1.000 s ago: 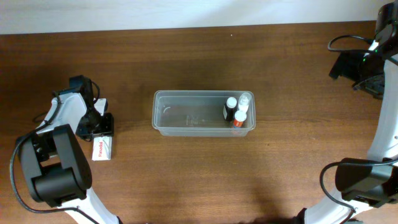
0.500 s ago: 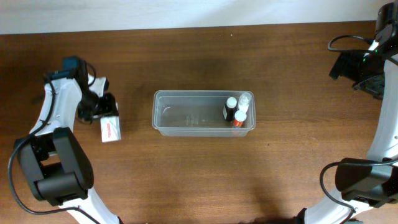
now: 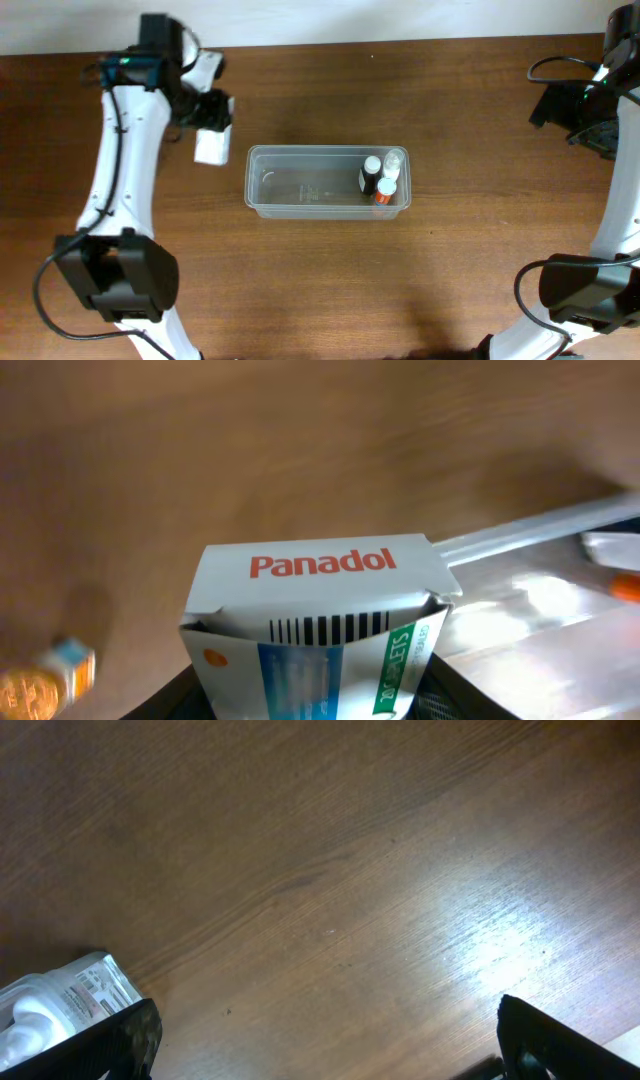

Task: Pack container
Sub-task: 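Carry the Panadol box right and lower it into the container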

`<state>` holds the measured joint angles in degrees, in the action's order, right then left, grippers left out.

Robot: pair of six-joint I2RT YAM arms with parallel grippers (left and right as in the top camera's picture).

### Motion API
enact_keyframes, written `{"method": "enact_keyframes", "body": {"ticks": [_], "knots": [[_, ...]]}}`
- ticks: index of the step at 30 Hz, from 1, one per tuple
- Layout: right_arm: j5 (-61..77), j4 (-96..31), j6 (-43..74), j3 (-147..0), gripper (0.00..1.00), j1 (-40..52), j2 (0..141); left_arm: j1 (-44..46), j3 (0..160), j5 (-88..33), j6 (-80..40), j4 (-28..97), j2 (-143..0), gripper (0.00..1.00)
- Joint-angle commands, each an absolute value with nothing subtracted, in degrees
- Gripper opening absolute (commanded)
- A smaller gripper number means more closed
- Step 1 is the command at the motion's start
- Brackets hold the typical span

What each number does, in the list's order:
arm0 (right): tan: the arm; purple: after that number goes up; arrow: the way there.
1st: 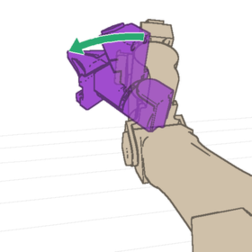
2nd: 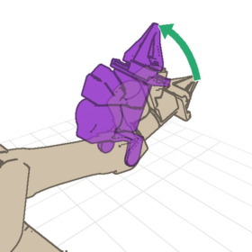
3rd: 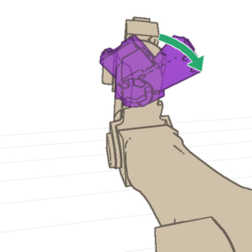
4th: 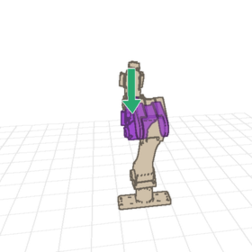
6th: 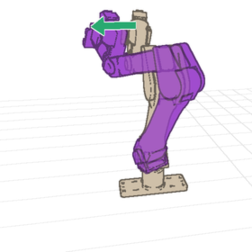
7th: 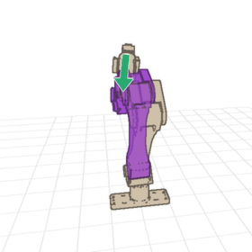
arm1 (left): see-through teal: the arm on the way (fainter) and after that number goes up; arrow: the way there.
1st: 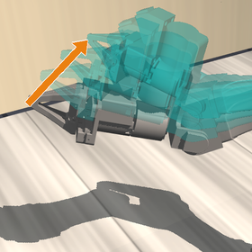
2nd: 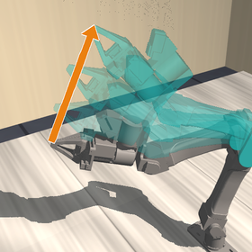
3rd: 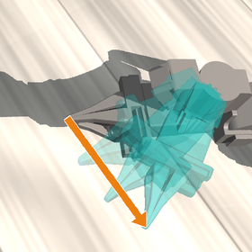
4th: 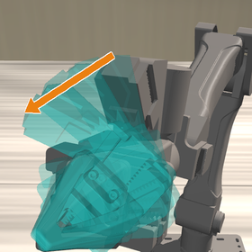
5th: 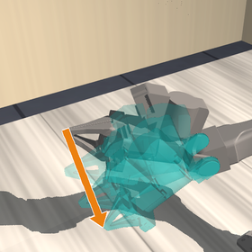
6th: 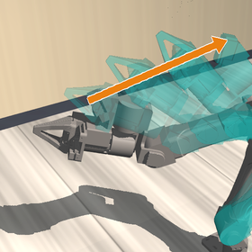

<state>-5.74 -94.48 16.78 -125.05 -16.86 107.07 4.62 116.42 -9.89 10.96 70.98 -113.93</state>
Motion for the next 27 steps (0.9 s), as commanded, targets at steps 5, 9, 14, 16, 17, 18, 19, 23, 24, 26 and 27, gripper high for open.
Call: {"method": "enact_keyframes", "body": {"ticks": [5,9,14,16,17,18,19,23,24,26,27], "knots": [[-5.63,-94.45,17.45,-125.91,0.98,-17.28,105.75,15.66,122.3,-6.31,21.96,75.24,-114.3,0.52],[-5.63,-94.45,17.47,-125.91,0.98,-17.28,105.75,23.09,122.3,-6.13,29.89,77.89,-114.32,0.52],[-5.63,-94.45,17.47,-125.91,0.99,-17.28,105.75,28.91,121.91,-0.71,33.54,79.2,-114.41,0.48],[-5.63,-94.45,17.47,-125.91,0.98,-17.28,105.75,30.68,121.67,1.23,34.11,79.22,-114.74,0.48],[-5.65,-94.45,17.47,-125.91,0.98,-17.28,105.75,31.38,121.56,1.34,34.83,79.35,-115.02,0.48],[-5.63,-94.45,17.47,-125.91,0.98,-17.28,105.75,31.81,121.54,1.34,35.53,79.5,-115.42,0.48],[-5.65,-94.45,17.47,-125.91,0.98,-17.28,105.75,32.14,121.54,1.39,35.9,79.61,-116.11,0.48],[-5.63,-94.45,17.47,-125.91,0.98,-17.28,105.75,32.08,121.32,1.34,36.34,79.64,-118.58,0.48],[-5.63,-94.45,17.47,-125.91,0.98,-17.28,105.75,32.1,121.1,1.34,37.12,79.66,-119.33,0.48],[-5.65,-94.45,17.47,-125.91,0.99,-17.28,105.75,32.1,120.99,1.34,38.41,79.92,-121.03,0.48],[-5.63,-94.45,17.47,-125.91,0.98,-17.28,105.75,32.1,120.99,1.34,38.94,80.09,-121.84,0.47]]}}
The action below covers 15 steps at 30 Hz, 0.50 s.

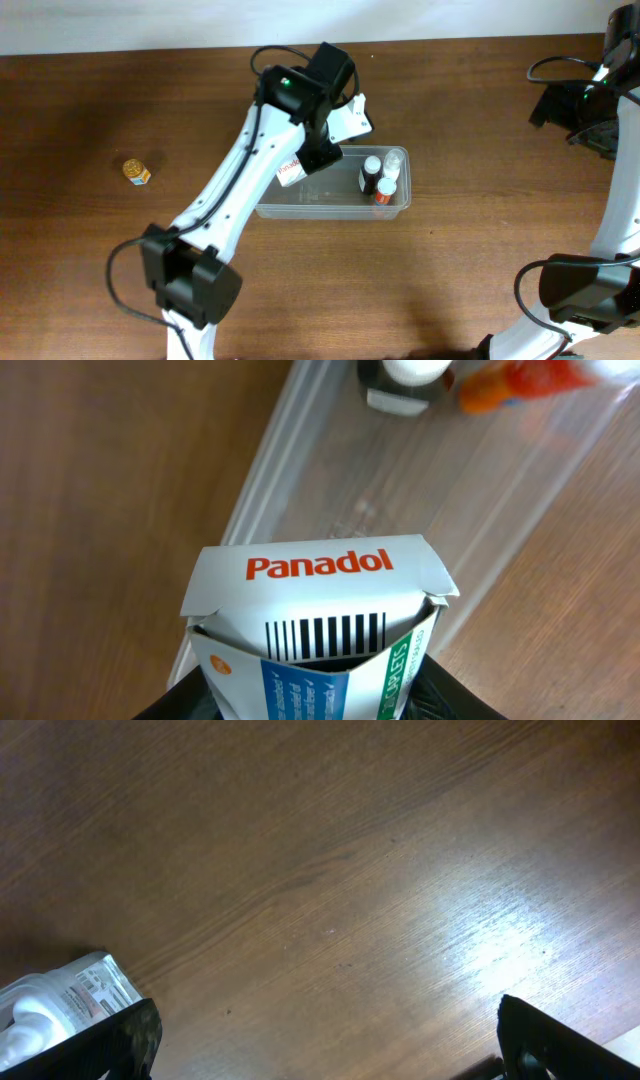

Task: Pack container
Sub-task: 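Carry the Panadol box right and lower it into the container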

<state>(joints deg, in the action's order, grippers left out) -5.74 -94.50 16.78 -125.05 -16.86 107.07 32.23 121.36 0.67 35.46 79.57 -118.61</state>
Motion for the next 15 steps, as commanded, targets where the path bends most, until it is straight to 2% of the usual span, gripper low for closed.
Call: {"method": "enact_keyframes", "body": {"ticks": [1,15], "knots": [[-5.63,-94.45,17.47,-125.91,0.98,-17.28,105.75,32.1,120.99,1.34,39.48,80.34,-122.56,0.47],[-5.63,-94.45,17.47,-125.91,0.98,-17.28,105.75,32.1,120.99,-0.56,47.37,80.82,-128.92,0.47]]}}
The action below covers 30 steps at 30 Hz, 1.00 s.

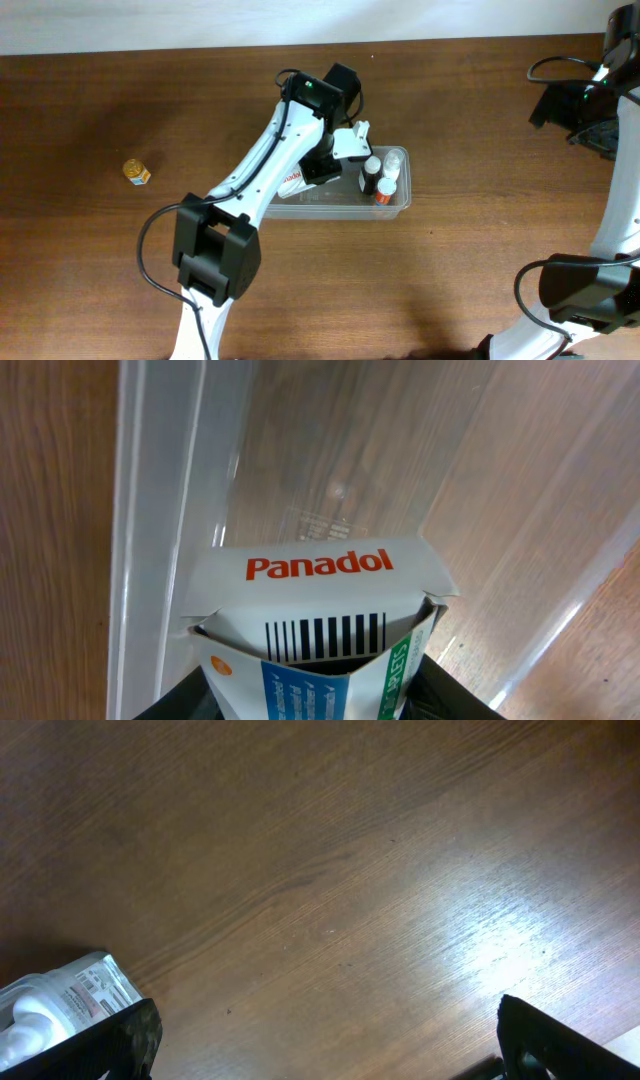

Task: Pack container
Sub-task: 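Carry the Panadol box right and lower it into the container, then open the left gripper to release the Panadol box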

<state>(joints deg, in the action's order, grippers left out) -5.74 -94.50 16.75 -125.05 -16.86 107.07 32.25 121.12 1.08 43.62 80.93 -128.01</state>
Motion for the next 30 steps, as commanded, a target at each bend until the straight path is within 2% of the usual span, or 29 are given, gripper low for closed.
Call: {"method": "enact_keyframes", "body": {"ticks": [1,9,30], "knots": [[-5.63,-94.45,17.47,-125.91,0.98,-17.28,105.75,32.1,120.99,-1.41,48.36,80.84,-129.08,0.47],[-5.65,-94.45,17.47,-125.91,0.98,-17.28,105.75,32.1,120.99,-4.75,53.56,80.68,-129.45,0.47],[-5.63,-94.45,17.47,-125.91,0.98,-17.28,105.75,32.1,120.79,-4.71,54.13,81.67,-131.59,0.48]]}}
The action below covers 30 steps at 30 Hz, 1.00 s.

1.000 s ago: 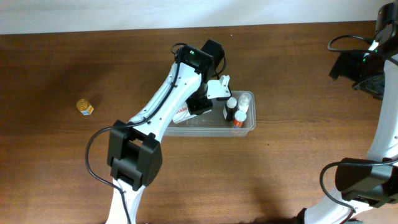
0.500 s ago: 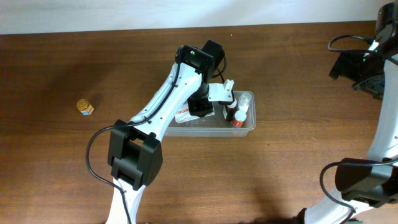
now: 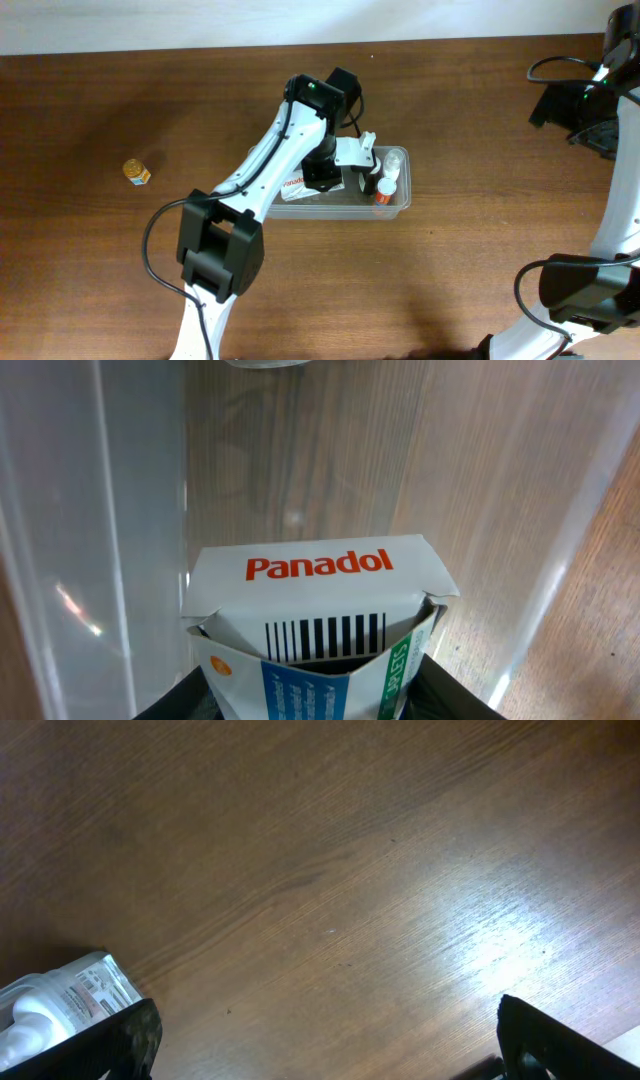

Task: Pack container
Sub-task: 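Open the left gripper to release the Panadol box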

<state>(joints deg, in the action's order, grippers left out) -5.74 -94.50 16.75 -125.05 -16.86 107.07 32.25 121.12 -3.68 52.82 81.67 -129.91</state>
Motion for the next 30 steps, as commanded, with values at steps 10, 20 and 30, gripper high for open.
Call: {"method": "enact_keyframes", "body": {"ticks": [10,20,30], "knots": [[-5.63,-94.45,17.47,-125.91,0.98,-17.28,105.75,32.1,120.79,-4.73,54.11,81.69,-132.2,0.57],[-5.63,-94.45,17.47,-125.91,0.98,-17.28,105.75,32.1,120.79,-4.73,54.08,81.69,-132.2,0.63],[-5.63,-94.45,17.47,-125.91,0.98,-17.28,105.75,31.7,129.49,-4.51,45.12,85.25,-131.13,0.67]]}}
